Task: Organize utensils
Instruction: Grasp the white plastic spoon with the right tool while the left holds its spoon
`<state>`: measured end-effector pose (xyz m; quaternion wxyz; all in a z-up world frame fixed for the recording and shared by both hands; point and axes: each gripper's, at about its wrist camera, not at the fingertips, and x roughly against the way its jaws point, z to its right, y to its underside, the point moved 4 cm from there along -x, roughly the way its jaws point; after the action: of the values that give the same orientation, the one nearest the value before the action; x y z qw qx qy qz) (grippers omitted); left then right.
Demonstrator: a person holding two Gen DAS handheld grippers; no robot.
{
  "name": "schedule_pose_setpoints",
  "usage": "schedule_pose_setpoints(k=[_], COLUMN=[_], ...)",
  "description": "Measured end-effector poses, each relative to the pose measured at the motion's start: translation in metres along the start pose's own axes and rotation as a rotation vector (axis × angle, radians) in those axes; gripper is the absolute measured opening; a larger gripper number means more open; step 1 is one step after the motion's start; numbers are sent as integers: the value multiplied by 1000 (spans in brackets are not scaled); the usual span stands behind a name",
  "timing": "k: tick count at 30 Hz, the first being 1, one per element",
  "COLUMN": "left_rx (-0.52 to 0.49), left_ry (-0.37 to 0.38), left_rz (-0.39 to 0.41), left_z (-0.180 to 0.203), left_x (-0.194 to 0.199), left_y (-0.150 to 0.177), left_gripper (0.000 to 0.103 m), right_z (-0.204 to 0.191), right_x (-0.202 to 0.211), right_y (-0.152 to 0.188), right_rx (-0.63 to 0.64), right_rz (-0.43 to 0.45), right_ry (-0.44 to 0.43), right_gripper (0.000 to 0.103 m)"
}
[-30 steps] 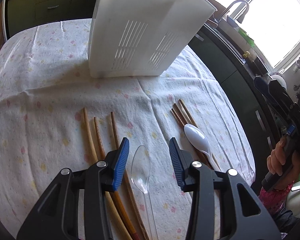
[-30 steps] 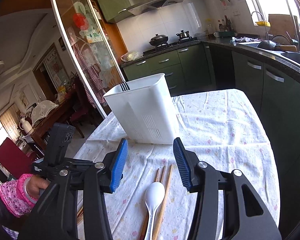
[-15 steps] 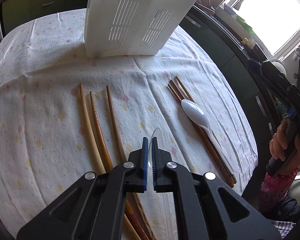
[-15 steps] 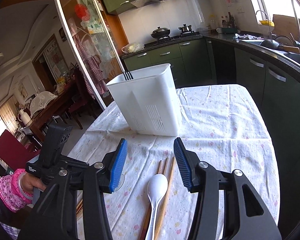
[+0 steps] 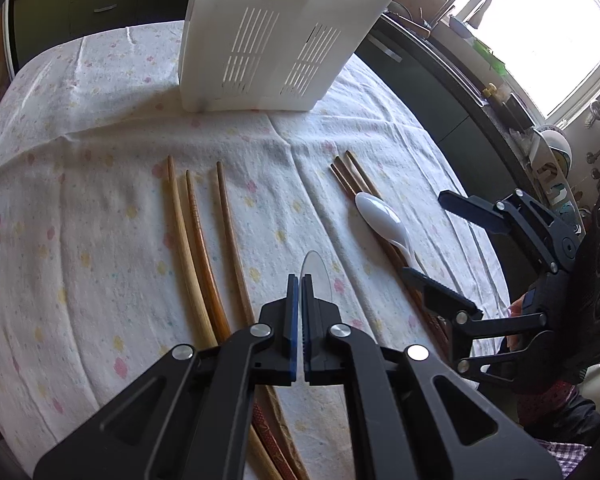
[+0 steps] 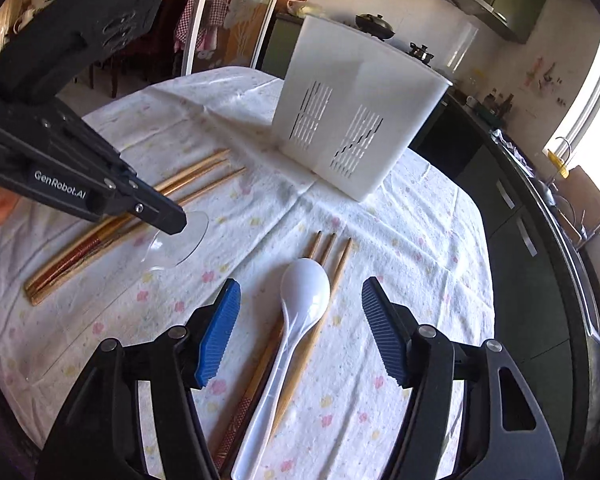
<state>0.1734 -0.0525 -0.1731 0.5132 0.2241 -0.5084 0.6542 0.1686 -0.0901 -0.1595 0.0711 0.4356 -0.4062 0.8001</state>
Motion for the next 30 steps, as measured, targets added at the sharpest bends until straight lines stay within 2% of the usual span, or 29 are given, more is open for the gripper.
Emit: schedule_pose_setpoints(k=[3, 9, 11, 12, 14, 17, 19, 22, 27, 30], left_rx=[-1, -15, -19, -21, -30, -40, -43, -46, -55, -62], left_ry=[-17, -26, -18, -15, -10, -10, -10, -6, -1, 16], left_rz=[19, 39, 42, 43, 44, 42, 42, 49, 62, 90], left_z=[-5, -7, -5, -3, 0, 4, 6, 8, 12, 18], left_x=[11, 25, 27, 27, 26, 24, 24, 25, 28, 36], left_y=[1, 5, 6, 6, 6, 6, 5, 5, 2, -3], left_gripper=[1, 1, 1, 1, 1, 2, 2, 2, 2, 2], right_z=[-3, 8, 10, 11, 18, 30, 41, 56, 74, 83], right_x=[-13, -32, -36, -36, -33, -25, -19, -7, 10, 26], right_y=[-2, 1, 4, 5, 5, 5, 6, 7, 10, 10], right_rx=[3, -59, -75, -85, -111, -179, -226, -315, -405, -450], right_rz=[-38, -121, -137, -134, -116, -89, -60, -12, 53, 121], right_ry=[0, -1, -26, -33, -25, -63, -85, -156, -222, -253], right_gripper=[49, 48, 40, 30, 27, 19, 5, 4, 3, 3])
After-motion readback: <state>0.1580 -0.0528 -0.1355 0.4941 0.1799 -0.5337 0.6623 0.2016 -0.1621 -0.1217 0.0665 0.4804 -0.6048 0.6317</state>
